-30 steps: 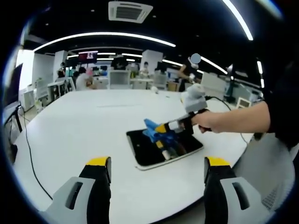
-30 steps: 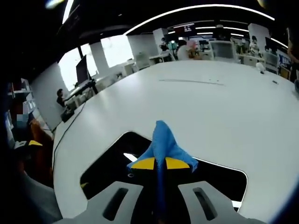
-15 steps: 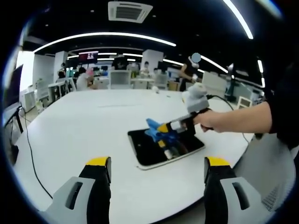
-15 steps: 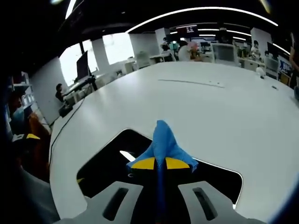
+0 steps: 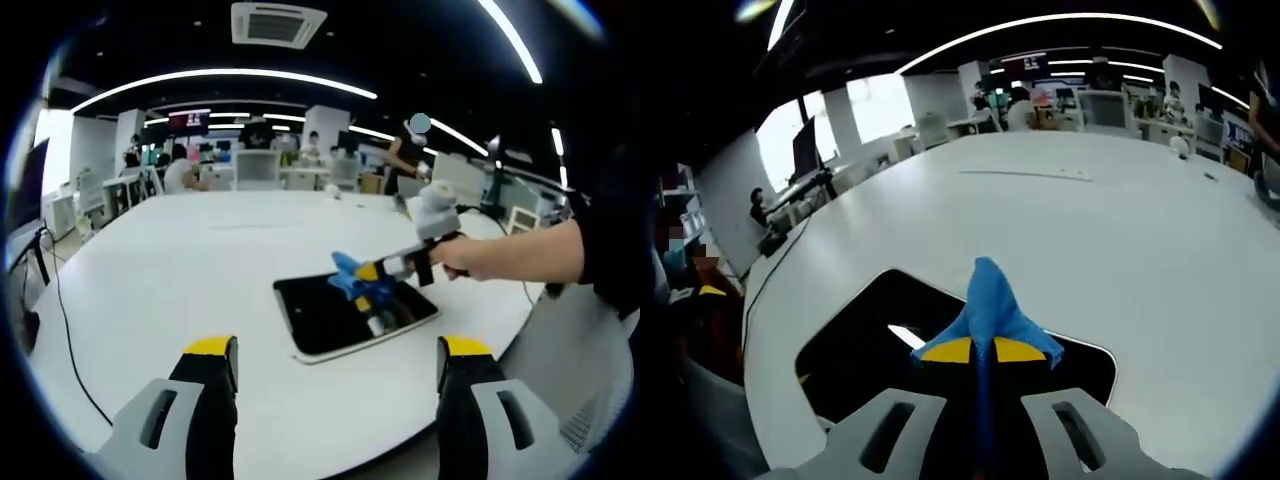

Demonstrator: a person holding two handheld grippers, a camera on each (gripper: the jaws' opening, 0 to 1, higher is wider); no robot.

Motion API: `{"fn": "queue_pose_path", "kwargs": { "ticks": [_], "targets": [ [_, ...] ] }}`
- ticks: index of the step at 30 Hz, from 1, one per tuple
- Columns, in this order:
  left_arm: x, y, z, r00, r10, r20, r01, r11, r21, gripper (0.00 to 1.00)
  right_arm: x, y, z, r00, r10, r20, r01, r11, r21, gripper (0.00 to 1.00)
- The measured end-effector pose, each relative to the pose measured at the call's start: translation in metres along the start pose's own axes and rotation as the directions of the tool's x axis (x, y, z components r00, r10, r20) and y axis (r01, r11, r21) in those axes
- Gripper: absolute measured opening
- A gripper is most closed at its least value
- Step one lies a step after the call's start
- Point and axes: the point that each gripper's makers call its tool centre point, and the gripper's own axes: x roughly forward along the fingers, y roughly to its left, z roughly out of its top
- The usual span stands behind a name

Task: Wipe the mirror surface with the cleaning cloth until all visible marks leave the cleaned area.

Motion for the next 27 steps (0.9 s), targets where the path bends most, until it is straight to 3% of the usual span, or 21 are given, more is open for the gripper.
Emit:
{"fn": "queue_pose_path", "kwargs": {
  "ticks": [12,23,27],
  "targets": [
    [0.0,0.0,0.0,1.0,-0.002,0.002,0.002,1.0,0.004,0.8,-0.002,0.001,0.0,1.0,0.003,0.016,-0.004,0.999,0.053,0.01],
    [0.0,-0.001,0.0,1.0,-0.002,0.002,0.002,1.0,0.013,0.8,-0.012,0.006,-0.008,0.999,0.007,-0.032,-0.007,1.0,-0.001,0.01],
    [0.0,0.0,0.001,1.0,0.002,0.005,-0.002,1.0,0.014,0.8,-0.018,0.011,-0.015,0.997,0.024,-0.077,-0.026,0.999,-0.021,0.01]
  ]
}}
